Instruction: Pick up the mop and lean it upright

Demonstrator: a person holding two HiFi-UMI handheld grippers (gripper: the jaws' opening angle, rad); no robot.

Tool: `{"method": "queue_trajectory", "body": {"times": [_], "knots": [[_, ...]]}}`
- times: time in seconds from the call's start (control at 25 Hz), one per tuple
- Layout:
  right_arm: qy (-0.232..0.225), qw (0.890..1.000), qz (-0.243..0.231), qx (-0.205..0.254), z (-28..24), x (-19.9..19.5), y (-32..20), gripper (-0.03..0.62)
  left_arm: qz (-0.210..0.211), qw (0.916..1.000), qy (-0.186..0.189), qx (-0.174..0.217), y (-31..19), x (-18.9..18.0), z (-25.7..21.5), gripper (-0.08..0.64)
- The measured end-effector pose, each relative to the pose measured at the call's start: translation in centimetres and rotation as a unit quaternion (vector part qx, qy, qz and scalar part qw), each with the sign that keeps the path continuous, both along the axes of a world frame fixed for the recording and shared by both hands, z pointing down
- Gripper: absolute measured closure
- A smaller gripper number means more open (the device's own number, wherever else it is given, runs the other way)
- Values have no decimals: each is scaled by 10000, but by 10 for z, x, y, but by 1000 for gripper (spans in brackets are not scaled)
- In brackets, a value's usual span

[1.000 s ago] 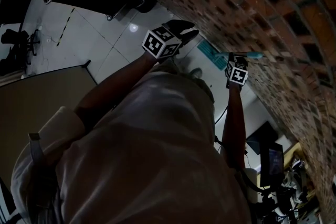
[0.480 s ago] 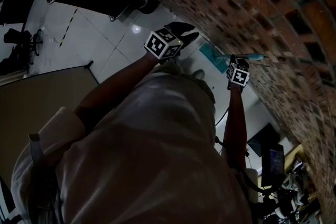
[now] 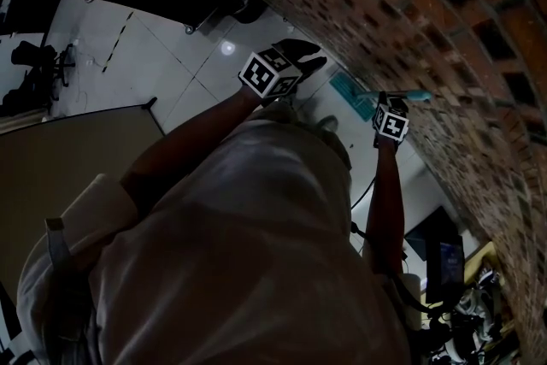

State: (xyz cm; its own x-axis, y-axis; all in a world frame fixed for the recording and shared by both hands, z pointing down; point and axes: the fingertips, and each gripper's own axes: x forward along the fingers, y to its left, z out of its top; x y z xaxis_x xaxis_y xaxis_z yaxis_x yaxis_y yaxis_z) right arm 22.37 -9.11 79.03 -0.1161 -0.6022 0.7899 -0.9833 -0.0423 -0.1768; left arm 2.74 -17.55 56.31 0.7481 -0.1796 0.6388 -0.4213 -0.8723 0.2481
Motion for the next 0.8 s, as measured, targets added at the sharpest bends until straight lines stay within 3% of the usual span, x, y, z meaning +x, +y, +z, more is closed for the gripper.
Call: {"method": "queue_trajectory", "body": {"times": [0.8], "knots": [[0, 10000, 16, -89, 14, -8, -8, 480, 97, 9998, -155, -83, 5, -10, 11, 428]]}}
